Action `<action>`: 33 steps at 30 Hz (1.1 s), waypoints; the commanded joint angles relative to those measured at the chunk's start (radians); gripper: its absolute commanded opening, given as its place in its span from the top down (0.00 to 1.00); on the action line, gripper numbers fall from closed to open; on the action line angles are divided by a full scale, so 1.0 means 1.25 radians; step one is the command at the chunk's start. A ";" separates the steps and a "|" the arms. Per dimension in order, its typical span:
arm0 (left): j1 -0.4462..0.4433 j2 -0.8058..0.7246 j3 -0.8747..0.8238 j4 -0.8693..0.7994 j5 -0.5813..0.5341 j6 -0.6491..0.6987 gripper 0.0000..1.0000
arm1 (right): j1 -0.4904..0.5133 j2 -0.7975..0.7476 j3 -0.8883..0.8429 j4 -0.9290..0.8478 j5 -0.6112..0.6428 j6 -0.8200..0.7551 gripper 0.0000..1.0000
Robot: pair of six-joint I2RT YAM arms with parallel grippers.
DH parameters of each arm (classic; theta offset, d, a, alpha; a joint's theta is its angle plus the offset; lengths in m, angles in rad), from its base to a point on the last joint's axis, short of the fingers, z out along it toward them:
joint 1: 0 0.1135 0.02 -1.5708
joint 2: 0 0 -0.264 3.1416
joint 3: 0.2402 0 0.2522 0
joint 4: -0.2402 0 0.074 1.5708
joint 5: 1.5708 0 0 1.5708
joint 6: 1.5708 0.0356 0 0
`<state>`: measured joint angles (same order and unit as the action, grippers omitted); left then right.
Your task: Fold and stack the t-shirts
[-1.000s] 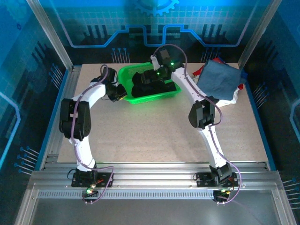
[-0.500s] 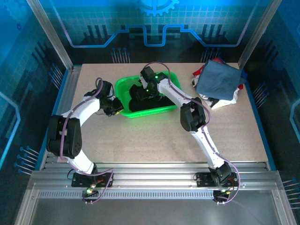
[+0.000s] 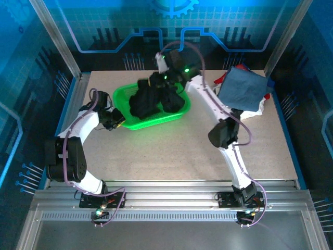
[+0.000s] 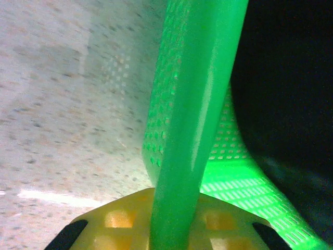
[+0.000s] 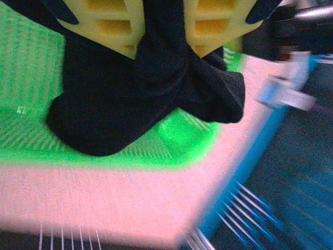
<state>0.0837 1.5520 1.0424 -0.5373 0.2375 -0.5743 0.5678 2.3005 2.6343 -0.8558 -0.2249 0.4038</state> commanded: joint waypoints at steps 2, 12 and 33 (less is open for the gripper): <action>0.097 0.009 0.001 -0.023 -0.053 -0.021 1.00 | -0.066 -0.194 0.070 0.095 -0.088 0.075 1.00; 0.251 0.003 0.056 -0.012 -0.107 -0.153 1.00 | -0.106 -0.265 -0.038 0.009 -0.105 0.065 1.00; 0.259 0.065 0.069 0.073 -0.209 -0.493 1.00 | -0.088 -0.438 -0.618 -0.081 -0.002 -0.055 0.00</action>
<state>0.3973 1.6234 1.0954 -0.4271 0.0708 -1.0889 0.4793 1.8729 1.9285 -0.9417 -0.2489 0.3759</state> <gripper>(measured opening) 0.161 0.996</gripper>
